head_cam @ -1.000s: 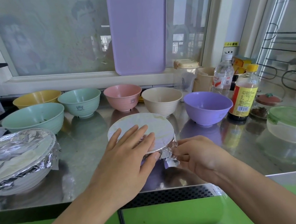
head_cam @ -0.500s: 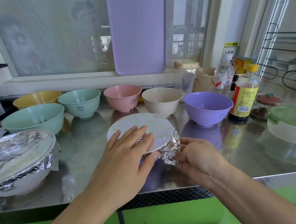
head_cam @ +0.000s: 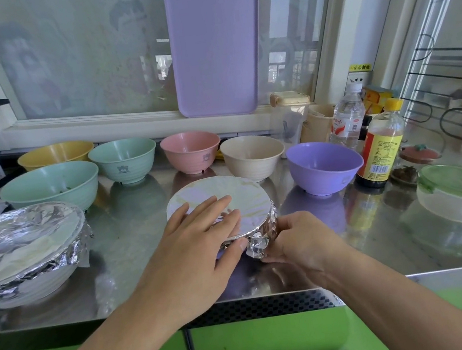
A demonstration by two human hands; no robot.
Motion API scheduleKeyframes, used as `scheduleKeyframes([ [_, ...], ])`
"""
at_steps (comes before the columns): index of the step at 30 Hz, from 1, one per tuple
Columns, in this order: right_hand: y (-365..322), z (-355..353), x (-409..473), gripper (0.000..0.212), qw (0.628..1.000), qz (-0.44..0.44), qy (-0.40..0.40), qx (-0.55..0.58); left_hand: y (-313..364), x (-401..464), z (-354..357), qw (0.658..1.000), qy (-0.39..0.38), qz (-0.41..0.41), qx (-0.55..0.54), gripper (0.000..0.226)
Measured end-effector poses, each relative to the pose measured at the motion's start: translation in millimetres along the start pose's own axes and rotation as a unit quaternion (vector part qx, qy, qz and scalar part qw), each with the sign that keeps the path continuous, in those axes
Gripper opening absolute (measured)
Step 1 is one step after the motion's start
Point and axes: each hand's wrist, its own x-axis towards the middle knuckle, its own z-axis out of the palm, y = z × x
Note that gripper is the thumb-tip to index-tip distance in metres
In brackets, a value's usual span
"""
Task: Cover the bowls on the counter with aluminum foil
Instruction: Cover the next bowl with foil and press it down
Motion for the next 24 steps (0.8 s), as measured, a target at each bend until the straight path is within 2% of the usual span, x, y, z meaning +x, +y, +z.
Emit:
scheduleKeyframes([
  [3,-7.9,-1.6,-1.7,0.021,1.000,-0.010,0.005,0.005,-0.9,-0.6,-0.4,1.000,-0.001,-0.002,-0.002,0.059],
  [6,-16.0,-9.0,3.6,0.027,0.990,0.059,0.022,0.125,-0.7,-0.5,-0.9,1.000,-0.005,-0.001,-0.003,0.061],
  [8,-19.1,-13.9,8.8,0.024,0.979,0.081,0.034,0.182,-0.5,-0.7,-1.0,1.000,-0.006,0.001,-0.003,0.061],
  [15,-10.1,-8.9,20.5,0.017,0.986,0.055,0.073,0.143,-1.5,-1.0,-2.8,1.000,-0.006,0.001,-0.007,0.061],
  [19,-5.3,-9.2,28.4,0.042,0.982,0.048,0.093,0.159,-2.1,-0.9,-3.2,1.000,-0.003,0.000,-0.013,0.061],
  [24,-0.1,-17.6,36.9,0.032,0.980,0.063,0.108,0.157,-2.0,-1.1,-3.0,1.000,-0.002,-0.002,-0.013,0.060],
])
